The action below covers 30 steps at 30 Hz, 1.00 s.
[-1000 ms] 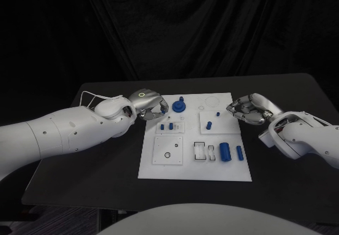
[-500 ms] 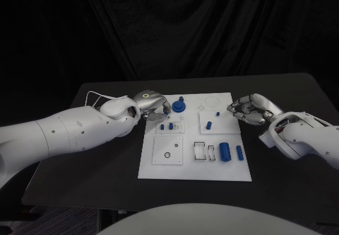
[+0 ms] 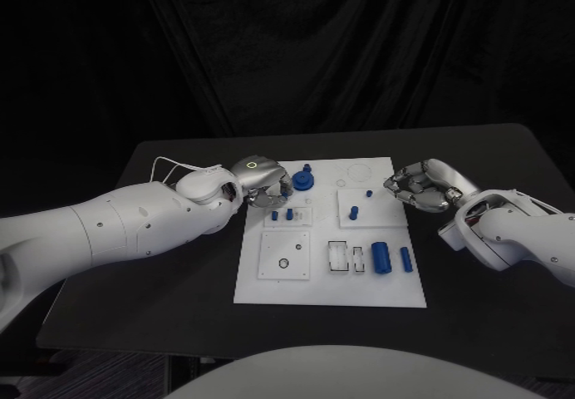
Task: Assemble the parts on the task board
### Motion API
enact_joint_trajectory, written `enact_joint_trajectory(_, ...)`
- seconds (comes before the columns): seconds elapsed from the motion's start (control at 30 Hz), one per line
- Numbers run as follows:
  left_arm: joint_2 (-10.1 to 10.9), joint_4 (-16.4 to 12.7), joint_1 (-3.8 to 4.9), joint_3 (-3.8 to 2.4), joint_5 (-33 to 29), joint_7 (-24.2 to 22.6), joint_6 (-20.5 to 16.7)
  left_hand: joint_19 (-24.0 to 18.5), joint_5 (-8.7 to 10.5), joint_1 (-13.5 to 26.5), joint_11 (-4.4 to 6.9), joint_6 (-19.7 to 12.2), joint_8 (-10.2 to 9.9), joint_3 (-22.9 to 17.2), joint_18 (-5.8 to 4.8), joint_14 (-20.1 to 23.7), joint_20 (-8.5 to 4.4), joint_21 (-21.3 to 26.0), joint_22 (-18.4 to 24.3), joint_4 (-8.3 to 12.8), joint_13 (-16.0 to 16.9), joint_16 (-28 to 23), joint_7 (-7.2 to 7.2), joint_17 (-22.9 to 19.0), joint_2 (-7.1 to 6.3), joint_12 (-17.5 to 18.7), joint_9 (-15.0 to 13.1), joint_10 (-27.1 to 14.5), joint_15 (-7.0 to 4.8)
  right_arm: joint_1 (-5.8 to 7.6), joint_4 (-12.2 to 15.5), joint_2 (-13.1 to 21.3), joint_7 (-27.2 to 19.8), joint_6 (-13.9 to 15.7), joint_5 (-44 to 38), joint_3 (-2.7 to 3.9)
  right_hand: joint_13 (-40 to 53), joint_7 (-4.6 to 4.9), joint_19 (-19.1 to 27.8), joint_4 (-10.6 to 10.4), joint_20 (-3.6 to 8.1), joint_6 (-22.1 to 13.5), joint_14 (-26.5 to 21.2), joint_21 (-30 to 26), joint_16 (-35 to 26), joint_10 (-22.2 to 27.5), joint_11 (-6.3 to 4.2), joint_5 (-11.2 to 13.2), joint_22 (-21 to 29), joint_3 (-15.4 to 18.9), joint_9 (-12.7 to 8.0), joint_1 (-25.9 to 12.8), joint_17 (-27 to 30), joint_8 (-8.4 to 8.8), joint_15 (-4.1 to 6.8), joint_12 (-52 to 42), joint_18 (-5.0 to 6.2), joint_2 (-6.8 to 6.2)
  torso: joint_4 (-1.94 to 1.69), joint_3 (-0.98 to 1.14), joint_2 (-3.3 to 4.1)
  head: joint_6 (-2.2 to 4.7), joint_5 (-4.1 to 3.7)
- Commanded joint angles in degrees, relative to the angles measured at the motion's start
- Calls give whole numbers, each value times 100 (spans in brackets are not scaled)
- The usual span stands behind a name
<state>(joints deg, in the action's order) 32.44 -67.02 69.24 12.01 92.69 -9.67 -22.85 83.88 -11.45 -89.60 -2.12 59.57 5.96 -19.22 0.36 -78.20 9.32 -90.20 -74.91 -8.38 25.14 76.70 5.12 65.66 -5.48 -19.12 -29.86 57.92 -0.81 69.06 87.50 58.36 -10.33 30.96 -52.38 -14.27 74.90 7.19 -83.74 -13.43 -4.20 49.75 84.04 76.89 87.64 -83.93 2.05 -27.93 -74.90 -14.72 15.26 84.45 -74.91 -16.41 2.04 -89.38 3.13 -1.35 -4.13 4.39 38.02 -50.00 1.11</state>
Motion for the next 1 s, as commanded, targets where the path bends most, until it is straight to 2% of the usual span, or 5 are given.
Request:
enact_joint_trajectory(0.03, -31, 11, -13, -5, 15, -27, 88, 612, 2, 15, -4, 22, -22, 3, -36, 38, 44, 20, -1509, 40, 7, -20, 8, -5, 22, -41, -6, 46, -9, -16, -2, -4, 73, -35, -2, 4, 1404, -16, -1, -1, -36, -34, 504, -36, -19, -485, 28, -20, -1071, -43, 9, 57, -1263, -34, -44, 22, 15, 17, -6, -2, 0, 0, -2)
enact_joint_trajectory(0.2, -53, 37, -19, -5, 15, -10, 135, 612, 5, 20, -7, 20, -27, 6, -36, 53, 48, 20, -1509, 42, 8, -37, 11, -31, 21, -43, -4, 57, -6, -18, -3, -12, 73, -39, -2, 4, 1400, -15, 6, 3, -36, -38, 502, -49, -26, -481, 28, -22, -1067, -48, 10, 58, -1256, -37, -44, 25, 18, 18, 3, -5, 2, 0, 5)
enact_joint_trajectory(0.43, -70, 72, -27, -5, 15, 19, 226, 612, 5, 18, -8, 13, -33, 6, -36, 64, 52, 20, -1509, 48, 8, -50, 13, -48, 20, -45, 0, 66, -3, -19, -6, -11, 82, -46, -2, 4, 1400, -15, 6, 3, -36, -38, 502, -49, -26, -481, 28, -22, -1067, -48, 10, 58, -1256, -37, -44, 25, 18, 18, -6, 1, 3, 0, -8)
enact_joint_trajectory(1.0, -116, 156, -44, 1, 15, 88, 430, 612, 11, 26, -16, 7, -42, 12, -36, 89, 55, 20, -1509, 51, 5, -79, 20, -91, 15, -40, 5, 68, 5, -23, -7, -17, 97, -65, -2, 4, 1400, -15, 6, 3, -36, -38, 502, -49, -26, -481, 28, -22, -1067, -48, 10, 58, -1256, -37, -44, 25, 18, 18, -2, -5, 2, 0, -11)
